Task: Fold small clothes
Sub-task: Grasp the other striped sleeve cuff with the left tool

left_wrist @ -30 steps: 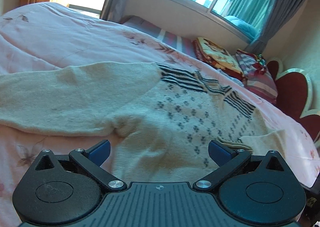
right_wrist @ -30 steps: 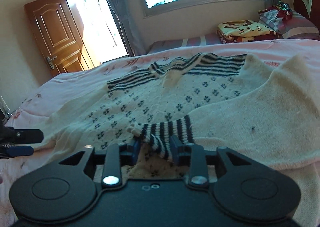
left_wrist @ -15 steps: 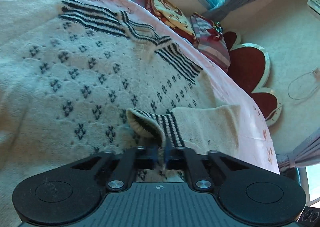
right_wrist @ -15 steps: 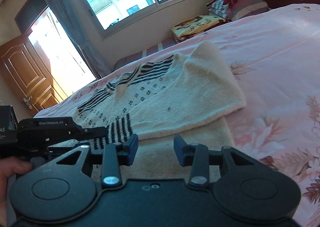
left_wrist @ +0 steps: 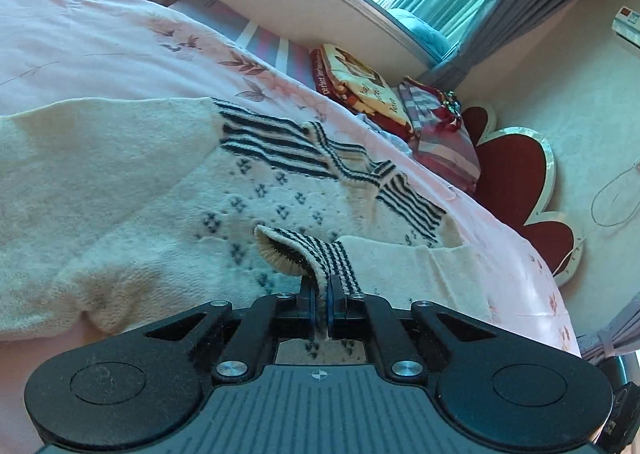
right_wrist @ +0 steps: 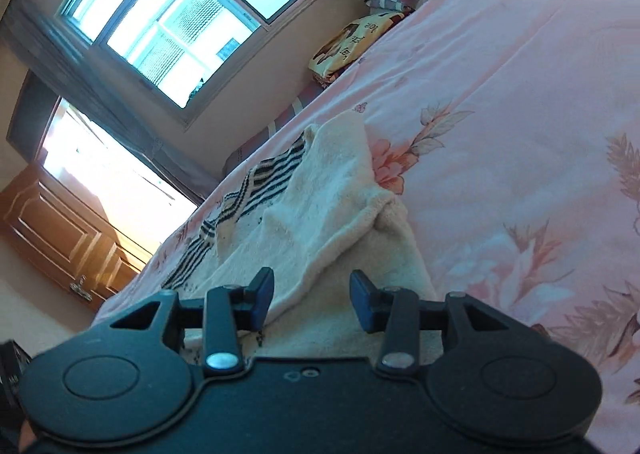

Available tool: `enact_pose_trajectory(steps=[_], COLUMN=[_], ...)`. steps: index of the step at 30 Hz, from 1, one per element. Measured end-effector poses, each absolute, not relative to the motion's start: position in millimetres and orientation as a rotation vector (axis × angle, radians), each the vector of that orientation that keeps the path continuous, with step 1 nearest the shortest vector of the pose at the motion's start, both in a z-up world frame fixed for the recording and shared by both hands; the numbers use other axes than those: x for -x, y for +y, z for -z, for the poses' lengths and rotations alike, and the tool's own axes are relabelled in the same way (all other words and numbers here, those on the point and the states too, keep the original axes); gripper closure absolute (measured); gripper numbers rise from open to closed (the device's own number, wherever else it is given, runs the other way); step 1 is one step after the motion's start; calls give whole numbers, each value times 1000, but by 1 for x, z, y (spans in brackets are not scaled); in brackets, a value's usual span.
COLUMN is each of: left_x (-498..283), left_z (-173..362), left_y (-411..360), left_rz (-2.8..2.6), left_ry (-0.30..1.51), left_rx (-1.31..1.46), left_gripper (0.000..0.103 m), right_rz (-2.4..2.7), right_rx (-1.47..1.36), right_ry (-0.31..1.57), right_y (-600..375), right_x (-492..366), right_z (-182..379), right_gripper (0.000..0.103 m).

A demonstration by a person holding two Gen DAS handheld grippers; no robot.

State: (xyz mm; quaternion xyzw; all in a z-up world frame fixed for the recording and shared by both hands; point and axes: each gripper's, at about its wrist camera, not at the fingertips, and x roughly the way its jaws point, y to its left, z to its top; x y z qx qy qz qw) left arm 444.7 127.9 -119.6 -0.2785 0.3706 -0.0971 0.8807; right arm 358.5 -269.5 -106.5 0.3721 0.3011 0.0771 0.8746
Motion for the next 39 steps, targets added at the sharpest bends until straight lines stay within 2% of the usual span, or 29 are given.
enact_pose_trajectory(steps=[3,9,11,12,13,15,20,28,29,30,31,33,34,35,39], left_x=[-443,-444,-443,-444,-444,-444,-442,-441,-439,-437,-434,-421,-415,-412,-428], left_z=[126,130,130,131,131,132,118,141,139,136,130,112,103,95,92], left_y=[132,127,126,126,125,124,121,124,124,125,126,127,127,124,96], left_rz=[193,213,214,213,214,209,215,174,163,142,114,38,23,25,115], left_ry=[774,790,794,796,798,802,751,844,848,855,853,790,743,704,680], left_rx=[588,580,576,574,573,563,521,498,495,482,462,392,357,322,248], left_gripper=[98,98,98,98,98,98,98,97,95,94,89,66,45,37,37], right_rz=[-177,-88,-62,-46,-38,-40,-54,-59,-64,-65,-69,-60,-65,-68,-96], right_rx=[-884,-903,-897,-875,-853,-832,-794,-780,-777,-767,-746,-685,-646,-599,-397], right_ry=[640,637,638,644,652,648,626,658,658,656,643,592,567,558,566], right_y=[-275,-281,-285,-285,-286,-286,-286,-289,-289,-289,-290,-290,-291,-290,-268], right_x=[-374,-394,-399,-401,-402,-401,-396,-395,-394,-391,-385,-373,-369,-370,-393], right_z=[115,118,119,118,118,118,112,121,119,116,109,97,91,86,76], right_gripper=[58,59,70,86,92,95,95,97,96,90,81,73,75,77,86])
